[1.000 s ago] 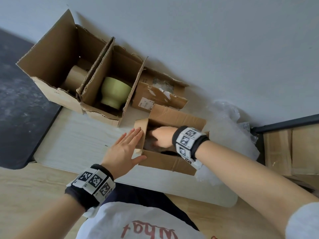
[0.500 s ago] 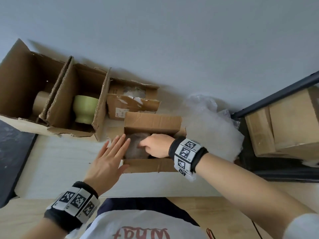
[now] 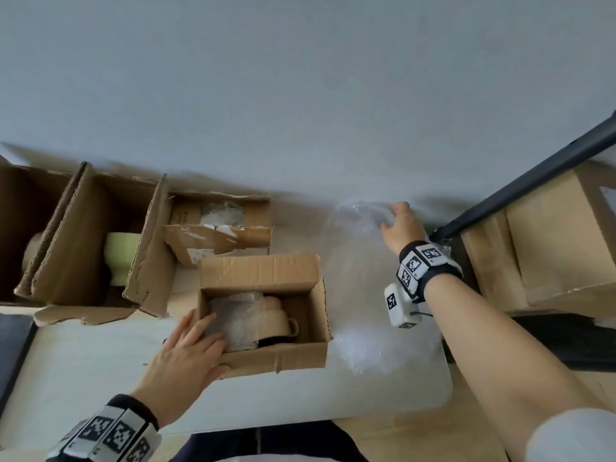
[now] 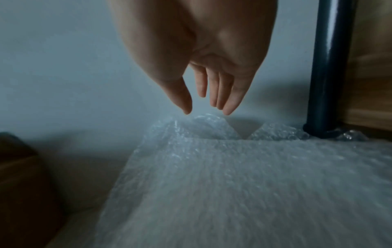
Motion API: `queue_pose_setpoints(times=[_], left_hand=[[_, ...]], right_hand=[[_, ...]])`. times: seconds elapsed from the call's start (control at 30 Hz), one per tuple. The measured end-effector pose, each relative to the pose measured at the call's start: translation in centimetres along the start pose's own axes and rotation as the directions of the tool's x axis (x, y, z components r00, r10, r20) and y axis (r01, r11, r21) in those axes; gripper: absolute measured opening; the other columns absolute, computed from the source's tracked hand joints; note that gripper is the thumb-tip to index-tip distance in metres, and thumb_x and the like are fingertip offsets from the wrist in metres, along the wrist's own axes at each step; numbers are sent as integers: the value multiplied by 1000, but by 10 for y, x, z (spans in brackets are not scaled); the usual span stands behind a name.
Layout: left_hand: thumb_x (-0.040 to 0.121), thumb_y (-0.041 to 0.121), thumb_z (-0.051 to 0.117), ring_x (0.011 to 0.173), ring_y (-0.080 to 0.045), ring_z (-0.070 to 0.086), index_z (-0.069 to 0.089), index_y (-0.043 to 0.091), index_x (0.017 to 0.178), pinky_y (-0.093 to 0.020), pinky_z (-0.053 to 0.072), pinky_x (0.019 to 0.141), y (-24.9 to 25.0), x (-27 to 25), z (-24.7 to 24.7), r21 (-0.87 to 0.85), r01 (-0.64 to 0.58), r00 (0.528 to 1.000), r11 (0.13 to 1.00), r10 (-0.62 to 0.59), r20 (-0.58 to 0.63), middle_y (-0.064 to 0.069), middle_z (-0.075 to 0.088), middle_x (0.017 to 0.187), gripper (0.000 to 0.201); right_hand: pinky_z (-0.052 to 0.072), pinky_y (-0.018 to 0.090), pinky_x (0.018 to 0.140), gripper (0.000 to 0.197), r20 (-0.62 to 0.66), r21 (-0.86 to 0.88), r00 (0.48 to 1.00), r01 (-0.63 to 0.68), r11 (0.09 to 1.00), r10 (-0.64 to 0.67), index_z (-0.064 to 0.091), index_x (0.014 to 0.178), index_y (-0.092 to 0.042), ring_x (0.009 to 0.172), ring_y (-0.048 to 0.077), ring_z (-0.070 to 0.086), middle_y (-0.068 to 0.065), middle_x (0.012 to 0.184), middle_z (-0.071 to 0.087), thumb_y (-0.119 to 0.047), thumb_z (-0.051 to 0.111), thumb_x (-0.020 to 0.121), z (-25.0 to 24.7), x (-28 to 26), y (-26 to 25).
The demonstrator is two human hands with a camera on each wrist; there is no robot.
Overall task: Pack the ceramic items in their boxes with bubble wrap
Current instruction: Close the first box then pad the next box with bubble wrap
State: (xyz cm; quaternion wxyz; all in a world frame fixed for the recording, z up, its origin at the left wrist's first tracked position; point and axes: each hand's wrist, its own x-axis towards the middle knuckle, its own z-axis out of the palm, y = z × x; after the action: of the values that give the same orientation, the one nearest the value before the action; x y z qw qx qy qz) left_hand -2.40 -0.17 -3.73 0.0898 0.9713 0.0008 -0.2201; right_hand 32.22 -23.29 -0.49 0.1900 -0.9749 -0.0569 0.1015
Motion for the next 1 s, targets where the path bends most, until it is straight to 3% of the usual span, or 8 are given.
queue_pose_setpoints(times=[0.23, 0.3, 0.43, 0.67, 0.77, 0.83, 0.9, 1.0], left_hand=[[99, 51, 4, 116, -20, 47, 71, 29, 83, -41, 12, 112, 3, 3, -3, -2, -23, 999, 1000, 23, -48, 12, 70, 94, 72], [99, 50, 4, 117, -20, 42, 71, 27, 83, -39, 6, 114, 3, 4, -3, -2, -19, 998, 1000, 19, -56, 11, 70, 94, 72], [99, 50, 7, 119, -21, 41, 71, 26, 86, -38, 3, 115, 3, 5, -1, -9, -15, 996, 1000, 14, -94, 10, 70, 94, 70], [97, 54, 12, 117, -16, 41, 72, 29, 90, -34, -1, 115, 5, 4, -9, -14, 8, 998, 1000, -9, -55, 14, 70, 94, 65], [93, 51, 41, 134, -12, 31, 54, 30, 125, -23, -10, 113, 12, 4, -20, -115, 34, 992, 993, -47, -113, 11, 56, 130, 41], [86, 55, 50, 132, -11, 34, 37, 31, 138, -26, 5, 116, 19, 5, -36, -360, 93, 982, 928, -145, -118, 9, 45, 140, 59], [71, 66, 50, 123, -6, 41, 32, 31, 140, -30, 32, 109, 29, 8, -69, -615, 49, 952, 787, -224, -211, 14, 43, 134, 80], [63, 70, 60, 127, 2, 38, 23, 31, 147, -26, 34, 105, 42, 17, -117, -844, -42, 925, 535, -298, -234, 18, 39, 138, 100]], right_hand=[[45, 31, 71, 22, 59, -130, 994, -88, 988, 96, 63, 107, 0, 91, 33, 62, 18, 101, 65, -13, 55, 91, 18, 43, 13], [42, 28, 66, 22, -25, -90, 997, -72, 993, 70, 67, 95, 1, 81, 32, 60, 18, 89, 64, -13, 51, 92, 18, 48, 14], [45, 32, 73, 18, -253, 120, 968, 32, 992, -1, 63, 103, -11, 94, 34, 62, 13, 104, 67, -17, 52, 91, 3, 48, 2], [37, 23, 64, 21, -544, 181, 801, 402, 898, -249, 60, 100, -5, 82, 31, 64, 12, 93, 70, -24, 54, 93, -59, 24, -24], [42, 22, 63, 25, -632, 248, 725, 523, 815, -273, 60, 96, 0, 68, 17, 60, 9, 82, 67, -24, 57, 91, -89, 3, -40], [39, 11, 61, 25, -638, 298, 715, 570, 766, -285, 59, 94, 1, 62, 0, 52, -1, 75, 61, -24, 59, 90, -105, -15, -49], [48, 20, 62, 23, -570, 411, 773, 560, 719, -277, 59, 94, 0, 64, 8, 57, 5, 76, 63, -22, 62, 89, -110, -35, -57], [57, 31, 55, 15, -360, 685, 900, 435, 585, -247, 55, 97, -3, 68, 19, 67, 14, 90, 70, -16, 62, 91, -105, -73, -71]])
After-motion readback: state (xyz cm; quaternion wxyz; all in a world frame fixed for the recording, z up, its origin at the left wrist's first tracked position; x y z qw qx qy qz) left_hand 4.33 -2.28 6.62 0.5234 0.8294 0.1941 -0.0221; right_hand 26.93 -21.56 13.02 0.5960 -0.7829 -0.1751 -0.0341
